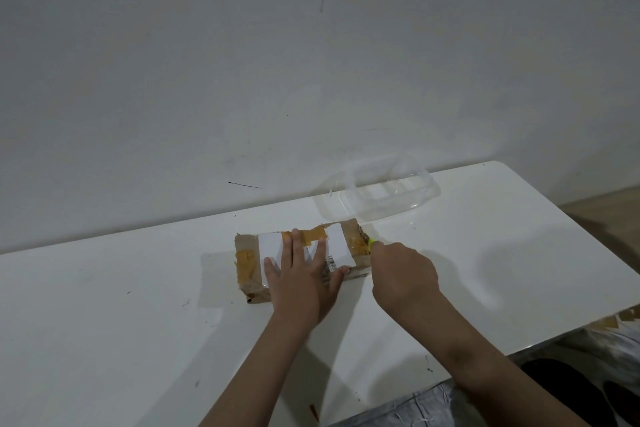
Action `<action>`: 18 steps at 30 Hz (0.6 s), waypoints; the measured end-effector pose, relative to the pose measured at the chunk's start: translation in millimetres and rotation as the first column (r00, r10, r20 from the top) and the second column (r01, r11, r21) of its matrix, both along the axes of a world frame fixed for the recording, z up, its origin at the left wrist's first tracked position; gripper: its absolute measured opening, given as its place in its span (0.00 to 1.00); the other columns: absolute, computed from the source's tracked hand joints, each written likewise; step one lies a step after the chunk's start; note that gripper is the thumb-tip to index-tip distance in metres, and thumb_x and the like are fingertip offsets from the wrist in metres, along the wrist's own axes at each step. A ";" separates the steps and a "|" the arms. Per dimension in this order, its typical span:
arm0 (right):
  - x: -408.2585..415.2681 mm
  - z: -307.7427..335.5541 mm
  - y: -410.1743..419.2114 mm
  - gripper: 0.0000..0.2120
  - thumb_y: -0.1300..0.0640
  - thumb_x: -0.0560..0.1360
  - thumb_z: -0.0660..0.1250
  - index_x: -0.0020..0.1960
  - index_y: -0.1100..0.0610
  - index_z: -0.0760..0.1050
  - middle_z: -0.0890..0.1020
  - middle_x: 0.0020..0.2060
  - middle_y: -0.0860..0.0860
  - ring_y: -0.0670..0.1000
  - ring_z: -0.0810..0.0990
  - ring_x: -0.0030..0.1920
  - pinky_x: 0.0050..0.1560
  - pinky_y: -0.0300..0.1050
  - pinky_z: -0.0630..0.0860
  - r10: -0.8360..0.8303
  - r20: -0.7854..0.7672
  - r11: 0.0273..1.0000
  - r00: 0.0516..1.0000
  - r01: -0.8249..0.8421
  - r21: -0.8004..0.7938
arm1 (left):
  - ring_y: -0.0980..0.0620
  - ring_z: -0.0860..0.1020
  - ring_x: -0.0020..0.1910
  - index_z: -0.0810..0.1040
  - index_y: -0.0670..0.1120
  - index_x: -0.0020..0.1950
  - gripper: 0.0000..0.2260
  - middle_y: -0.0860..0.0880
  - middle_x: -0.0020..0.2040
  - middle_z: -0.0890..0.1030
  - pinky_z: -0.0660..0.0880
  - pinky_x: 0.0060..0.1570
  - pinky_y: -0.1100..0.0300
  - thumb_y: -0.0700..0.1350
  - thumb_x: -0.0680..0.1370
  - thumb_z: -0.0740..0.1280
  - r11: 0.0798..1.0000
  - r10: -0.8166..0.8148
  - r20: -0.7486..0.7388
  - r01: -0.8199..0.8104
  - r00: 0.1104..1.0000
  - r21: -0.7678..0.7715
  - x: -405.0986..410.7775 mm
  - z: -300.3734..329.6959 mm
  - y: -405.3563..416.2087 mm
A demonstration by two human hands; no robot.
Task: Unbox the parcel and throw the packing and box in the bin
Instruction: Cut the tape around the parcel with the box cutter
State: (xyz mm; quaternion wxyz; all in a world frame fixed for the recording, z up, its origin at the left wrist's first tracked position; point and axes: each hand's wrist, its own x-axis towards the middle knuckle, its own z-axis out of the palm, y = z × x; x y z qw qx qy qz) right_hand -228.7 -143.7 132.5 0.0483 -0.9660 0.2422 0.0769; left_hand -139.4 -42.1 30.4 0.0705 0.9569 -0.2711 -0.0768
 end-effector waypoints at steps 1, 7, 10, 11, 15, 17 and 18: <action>-1.2 -0.2 -0.1 0.16 0.67 0.74 0.59 0.60 0.57 0.66 0.79 0.52 0.55 0.55 0.80 0.52 0.43 0.45 0.72 -0.009 -0.001 1.000 1.000 0.009 0.012 | 0.45 0.39 0.77 0.47 0.58 0.76 0.31 0.44 0.78 0.40 0.45 0.71 0.38 0.68 0.76 0.45 1.000 0.000 -0.004 0.000 1.000 -0.001 0.0 -0.2 -0.1; -5.5 -0.9 -2.4 0.12 0.65 0.74 0.59 0.57 0.58 0.70 0.78 0.54 0.54 0.54 0.79 0.54 0.42 0.42 0.67 -0.045 -0.016 0.998 0.999 0.046 0.045 | 0.45 0.38 0.77 0.46 0.58 0.77 0.31 0.44 0.78 0.40 0.45 0.71 0.37 0.69 0.76 0.44 1.000 0.005 -0.018 -0.004 1.000 0.009 1.1 0.5 -1.8; -8.8 1.5 -2.7 0.12 0.65 0.75 0.59 0.57 0.57 0.69 0.78 0.53 0.53 0.54 0.79 0.53 0.42 0.42 0.68 -0.041 -0.033 0.998 0.999 0.043 0.053 | 0.45 0.38 0.76 0.45 0.58 0.76 0.31 0.44 0.78 0.39 0.45 0.71 0.37 0.69 0.76 0.43 1.000 0.000 -0.028 0.001 1.000 0.022 2.3 1.5 -2.7; -9.9 2.2 -3.1 0.12 0.65 0.75 0.59 0.57 0.57 0.69 0.78 0.51 0.52 0.53 0.79 0.52 0.42 0.42 0.68 -0.041 -0.039 0.998 0.998 0.043 0.055 | 0.45 0.38 0.76 0.45 0.58 0.76 0.31 0.44 0.78 0.39 0.44 0.71 0.37 0.68 0.76 0.43 1.000 -0.002 -0.035 0.003 0.999 0.030 3.1 1.6 -3.0; -14.2 3.7 -5.1 0.10 0.66 0.74 0.59 0.52 0.55 0.68 0.67 0.34 0.48 0.52 0.71 0.41 0.39 0.42 0.67 -0.033 -0.008 0.998 0.999 0.034 0.058 | 0.45 0.37 0.76 0.43 0.57 0.77 0.32 0.44 0.78 0.38 0.44 0.71 0.37 0.68 0.76 0.43 0.999 -0.010 -0.042 0.012 0.999 0.047 3.2 2.4 -2.4; -17.2 3.3 -5.4 0.09 0.65 0.74 0.58 0.51 0.53 0.67 0.66 0.35 0.48 0.52 0.69 0.40 0.34 0.40 0.65 -0.031 0.015 0.998 0.999 0.030 0.056 | 0.45 0.37 0.76 0.44 0.57 0.77 0.31 0.44 0.78 0.38 0.44 0.71 0.37 0.68 0.76 0.43 0.999 -0.012 -0.039 0.014 0.999 0.041 2.6 2.7 -1.6; -19.4 2.9 -5.6 0.09 0.65 0.74 0.58 0.50 0.53 0.66 0.66 0.36 0.49 0.52 0.69 0.40 0.30 0.38 0.62 -0.030 0.025 0.998 0.999 0.029 0.057 | 0.45 0.37 0.76 0.44 0.57 0.77 0.31 0.44 0.78 0.38 0.44 0.71 0.37 0.68 0.76 0.43 0.999 -0.013 -0.034 0.014 0.999 0.037 2.3 2.5 -1.3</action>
